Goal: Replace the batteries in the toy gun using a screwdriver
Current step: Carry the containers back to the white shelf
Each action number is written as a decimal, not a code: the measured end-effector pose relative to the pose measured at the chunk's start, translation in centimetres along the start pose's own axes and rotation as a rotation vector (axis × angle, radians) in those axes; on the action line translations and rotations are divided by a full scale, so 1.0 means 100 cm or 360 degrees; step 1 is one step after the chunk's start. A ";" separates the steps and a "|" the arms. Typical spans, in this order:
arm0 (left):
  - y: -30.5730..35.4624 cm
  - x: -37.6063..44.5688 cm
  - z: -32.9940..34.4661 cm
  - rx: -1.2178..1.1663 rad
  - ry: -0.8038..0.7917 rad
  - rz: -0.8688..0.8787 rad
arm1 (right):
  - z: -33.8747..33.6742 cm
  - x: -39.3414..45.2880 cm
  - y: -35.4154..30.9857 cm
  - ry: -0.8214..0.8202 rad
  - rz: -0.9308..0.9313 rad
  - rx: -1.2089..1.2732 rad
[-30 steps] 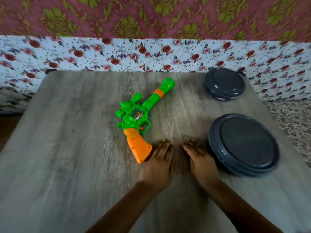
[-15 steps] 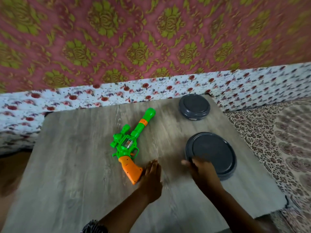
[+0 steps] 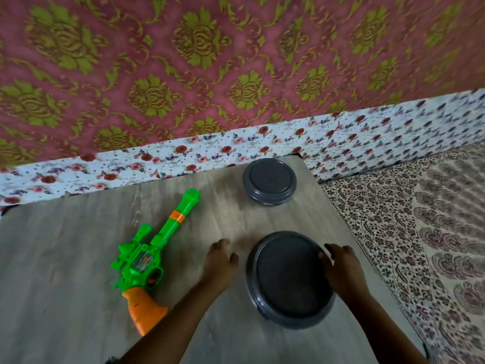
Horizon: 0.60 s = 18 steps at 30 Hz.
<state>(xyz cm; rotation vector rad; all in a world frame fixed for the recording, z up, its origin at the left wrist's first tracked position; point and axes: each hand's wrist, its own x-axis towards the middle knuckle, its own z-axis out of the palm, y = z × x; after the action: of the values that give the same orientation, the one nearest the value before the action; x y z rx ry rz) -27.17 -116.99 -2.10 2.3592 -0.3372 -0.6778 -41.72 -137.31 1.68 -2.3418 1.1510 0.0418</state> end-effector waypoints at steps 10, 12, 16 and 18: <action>0.094 0.109 0.007 -0.0799 0.0232 -0.0623 | 0.021 0.019 0.033 -0.0289 -0.0012 0.0159; 0.103 0.121 0.013 -0.0925 0.0194 -0.0674 | 0.022 0.020 0.034 -0.0287 -0.0051 0.0157; 0.118 0.138 0.027 -0.1278 0.0197 -0.0730 | 0.024 0.021 0.040 -0.0277 -0.0107 0.0173; 0.119 0.142 0.032 -0.1379 0.0247 -0.0739 | 0.025 0.021 0.041 -0.0268 -0.0120 0.0207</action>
<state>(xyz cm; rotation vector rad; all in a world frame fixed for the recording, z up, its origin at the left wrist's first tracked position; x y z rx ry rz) -17.85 -133.32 -1.84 1.6228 0.5056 -0.6606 -42.98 -139.70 -2.76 -2.2184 0.9550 0.1307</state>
